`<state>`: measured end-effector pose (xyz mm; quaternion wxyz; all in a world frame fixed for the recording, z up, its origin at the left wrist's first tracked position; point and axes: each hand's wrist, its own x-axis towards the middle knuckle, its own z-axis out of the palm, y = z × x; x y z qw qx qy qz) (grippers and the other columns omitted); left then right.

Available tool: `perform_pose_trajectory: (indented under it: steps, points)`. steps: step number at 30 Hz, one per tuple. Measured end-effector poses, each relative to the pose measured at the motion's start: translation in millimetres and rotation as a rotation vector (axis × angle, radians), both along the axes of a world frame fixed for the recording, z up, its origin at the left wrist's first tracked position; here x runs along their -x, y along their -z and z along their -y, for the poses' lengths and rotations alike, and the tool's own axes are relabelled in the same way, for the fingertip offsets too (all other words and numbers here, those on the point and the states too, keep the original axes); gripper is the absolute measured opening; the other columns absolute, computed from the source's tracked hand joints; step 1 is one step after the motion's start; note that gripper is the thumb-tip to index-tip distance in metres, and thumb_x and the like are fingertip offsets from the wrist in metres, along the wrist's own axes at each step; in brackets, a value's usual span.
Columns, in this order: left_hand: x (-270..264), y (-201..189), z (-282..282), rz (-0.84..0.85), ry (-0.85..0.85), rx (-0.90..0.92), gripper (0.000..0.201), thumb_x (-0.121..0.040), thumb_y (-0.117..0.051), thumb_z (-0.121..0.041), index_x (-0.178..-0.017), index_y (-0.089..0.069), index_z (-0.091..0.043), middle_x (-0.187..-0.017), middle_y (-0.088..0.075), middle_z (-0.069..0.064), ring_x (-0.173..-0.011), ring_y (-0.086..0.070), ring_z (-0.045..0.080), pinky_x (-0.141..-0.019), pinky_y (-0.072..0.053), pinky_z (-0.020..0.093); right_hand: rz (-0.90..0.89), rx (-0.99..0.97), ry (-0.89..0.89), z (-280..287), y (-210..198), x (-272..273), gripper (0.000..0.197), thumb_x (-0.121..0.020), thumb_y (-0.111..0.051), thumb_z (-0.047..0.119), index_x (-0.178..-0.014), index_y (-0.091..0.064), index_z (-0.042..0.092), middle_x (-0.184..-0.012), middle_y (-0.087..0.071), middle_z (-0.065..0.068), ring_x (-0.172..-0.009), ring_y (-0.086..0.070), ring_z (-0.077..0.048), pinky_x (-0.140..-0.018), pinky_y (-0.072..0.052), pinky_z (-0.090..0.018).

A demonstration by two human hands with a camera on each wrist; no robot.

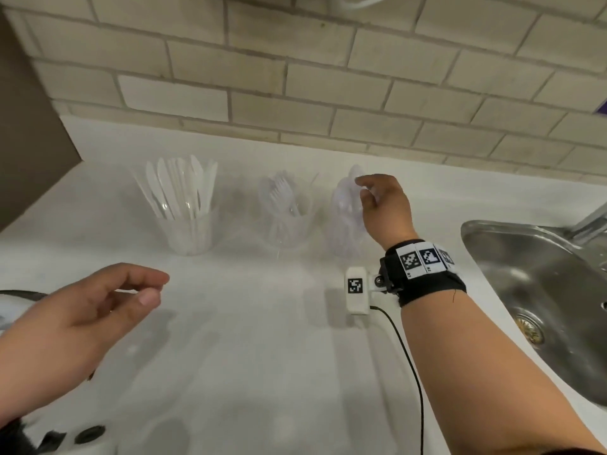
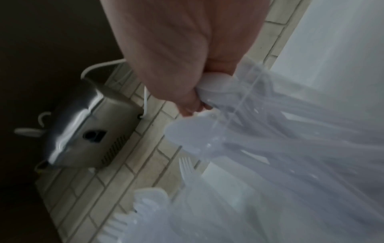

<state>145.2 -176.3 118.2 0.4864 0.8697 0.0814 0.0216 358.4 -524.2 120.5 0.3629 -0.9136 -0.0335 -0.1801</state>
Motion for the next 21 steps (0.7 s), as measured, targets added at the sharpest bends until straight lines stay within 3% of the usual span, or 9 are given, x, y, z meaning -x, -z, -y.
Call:
perform_pose_trajectory:
  steps: [4, 7, 8, 9, 11, 13, 15, 18, 21]
  points:
    - [18, -1, -31, 0.050, -0.088, -0.156, 0.065, -0.061, -0.046, -0.090, -0.103, -0.064, -0.043, -0.082, -0.070, -0.011, -0.079, -0.069, 0.027, -0.073, -0.055, 0.055, -0.102, 0.211, 0.004, -3, 6, -3, 0.029, -0.097, -0.040, 0.014, -0.115, -0.063, 0.011, -0.130, -0.052, -0.010, -0.120, -0.051, -0.029, -0.099, -0.034, -0.024]
    - [28, -10, -49, 0.067, -0.172, -0.371, 0.011, -0.077, -0.062, -0.050, -0.087, -0.057, -0.048, -0.075, -0.065, -0.021, -0.057, -0.062, 0.009, -0.061, -0.054, 0.044, 0.105, 0.225, 0.021, -20, -4, 6, 0.031, -0.091, -0.048, 0.022, -0.117, -0.063, 0.015, -0.134, -0.047, -0.010, -0.128, -0.040, -0.028, -0.099, -0.018, -0.004]
    - [31, -8, -58, 0.048, -0.213, -0.451, 0.017, -0.080, -0.066, -0.034, -0.084, -0.056, -0.047, -0.074, -0.064, -0.021, -0.055, -0.059, 0.008, -0.061, -0.054, 0.042, 0.171, 0.200, 0.024, -31, -10, 12, 0.030, -0.089, -0.048, 0.023, -0.114, -0.065, 0.016, -0.132, -0.049, -0.010, -0.127, -0.040, -0.028, -0.102, -0.023, -0.006]
    - [32, -7, -66, 0.007, -0.221, -0.537, 0.022, -0.081, -0.067, -0.025, -0.082, -0.056, -0.044, -0.071, -0.064, -0.017, -0.056, -0.059, 0.010, -0.062, -0.053, 0.039, 0.229, 0.162, 0.004, -47, -15, 19, 0.029, -0.088, -0.049, 0.022, -0.111, -0.066, 0.017, -0.129, -0.051, -0.009, -0.124, -0.043, -0.028, -0.104, -0.034, -0.018]
    - [35, -6, -72, -0.201, -0.177, -0.653, 0.021, -0.085, -0.063, -0.020, -0.078, -0.059, -0.039, -0.080, -0.067, -0.013, -0.069, -0.062, 0.016, -0.069, -0.052, 0.035, 0.289, 0.095, -0.125, -90, -23, 36, 0.027, -0.085, -0.051, 0.019, -0.104, -0.070, 0.015, -0.121, -0.056, -0.010, -0.116, -0.049, -0.031, -0.098, -0.042, -0.030]
    - [34, -3, -72, -0.436, -0.083, -0.805, 0.021, -0.089, -0.057, -0.021, -0.103, -0.062, -0.036, -0.116, -0.065, -0.006, -0.102, -0.061, 0.018, -0.086, -0.046, 0.029, 0.314, 0.100, -0.312, -141, -22, 56, 0.023, -0.083, -0.055, 0.015, -0.098, -0.072, 0.012, -0.113, -0.061, -0.012, -0.108, -0.054, -0.032, -0.092, -0.034, -0.017]
    - [29, 0, -68, -0.506, 0.020, -0.837, 0.043, -0.087, -0.058, -0.020, -0.125, -0.053, -0.038, -0.140, -0.047, -0.009, -0.128, -0.044, 0.013, -0.099, -0.036, 0.027, 0.289, 0.112, -0.542, -188, -18, 82, 0.018, -0.084, -0.058, 0.010, -0.096, -0.072, 0.011, -0.106, -0.063, -0.010, -0.098, -0.057, -0.027, -0.086, -0.030, -0.010]
    - [18, 5, -61, -0.529, 0.079, -0.754, 0.075, -0.078, -0.067, -0.025, -0.143, -0.031, -0.036, -0.146, -0.034, -0.003, -0.134, -0.036, 0.015, -0.099, -0.037, 0.029, 0.091, 0.162, -0.896, -235, -11, 113, 0.023, -0.086, -0.054, 0.003, -0.100, -0.071, 0.012, -0.103, -0.065, -0.003, -0.083, -0.054, -0.011, -0.081, -0.039, -0.018]
    - [-1, 15, -51, -0.468, 0.090, -0.673, 0.069, -0.086, -0.062, -0.036, -0.144, -0.025, -0.030, -0.141, -0.039, 0.008, -0.124, -0.048, 0.023, -0.088, -0.038, 0.030, -0.177, 0.367, -1.059, -254, -3, 127, 0.026, -0.088, -0.046, 0.005, -0.102, -0.064, 0.016, -0.102, -0.068, 0.000, -0.088, -0.061, -0.018, -0.077, -0.047, -0.027]
